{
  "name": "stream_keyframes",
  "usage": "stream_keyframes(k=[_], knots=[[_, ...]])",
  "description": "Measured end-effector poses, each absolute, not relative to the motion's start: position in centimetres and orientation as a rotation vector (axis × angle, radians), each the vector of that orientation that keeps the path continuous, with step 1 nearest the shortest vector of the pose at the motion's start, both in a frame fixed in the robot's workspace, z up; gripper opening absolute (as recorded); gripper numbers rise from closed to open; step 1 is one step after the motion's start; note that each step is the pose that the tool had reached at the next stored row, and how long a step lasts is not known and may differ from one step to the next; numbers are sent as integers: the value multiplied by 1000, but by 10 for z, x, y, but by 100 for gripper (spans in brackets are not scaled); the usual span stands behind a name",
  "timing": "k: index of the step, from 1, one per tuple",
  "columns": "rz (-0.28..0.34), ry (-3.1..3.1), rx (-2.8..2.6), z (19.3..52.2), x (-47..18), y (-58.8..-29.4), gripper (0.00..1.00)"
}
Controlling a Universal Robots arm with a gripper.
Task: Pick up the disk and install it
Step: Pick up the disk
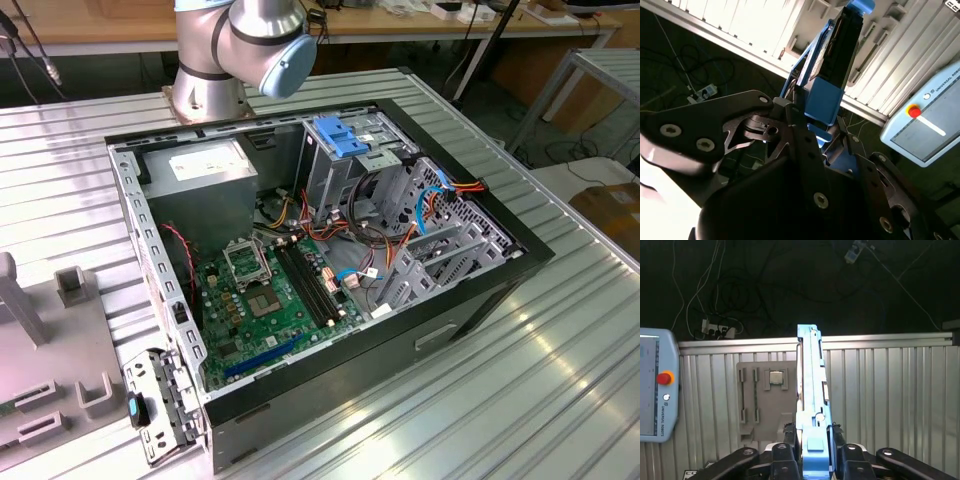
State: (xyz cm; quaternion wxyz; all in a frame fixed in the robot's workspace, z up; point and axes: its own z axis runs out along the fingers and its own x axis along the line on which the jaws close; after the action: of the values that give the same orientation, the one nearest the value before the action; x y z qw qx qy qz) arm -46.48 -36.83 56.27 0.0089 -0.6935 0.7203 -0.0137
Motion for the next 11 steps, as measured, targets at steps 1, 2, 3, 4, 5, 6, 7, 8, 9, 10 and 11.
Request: stream_keyframes(k=[1,2,3,4,5,6,7,8,9,10,11], knots=[[-43,2250,-2166,565,-465,-368,37],[-42,2250,-2166,569,-465,-368,37],[-42,2250,-2166,571,-465,-368,37],[-42,2250,-2166,571,-465,-368,37],[-43,2250,-2166,571,-465,-368,37],[-42,2250,-2166,571,-465,-368,37],[-42,2250,-2166,571,-465,-368,37],[-42,2250,-2166,571,-463,-368,37],[-42,2250,-2166,571,-461,-368,37],[-42,2250,-2166,571,-456,-368,37],[-42,2250,-2166,571,-452,-368,37]])
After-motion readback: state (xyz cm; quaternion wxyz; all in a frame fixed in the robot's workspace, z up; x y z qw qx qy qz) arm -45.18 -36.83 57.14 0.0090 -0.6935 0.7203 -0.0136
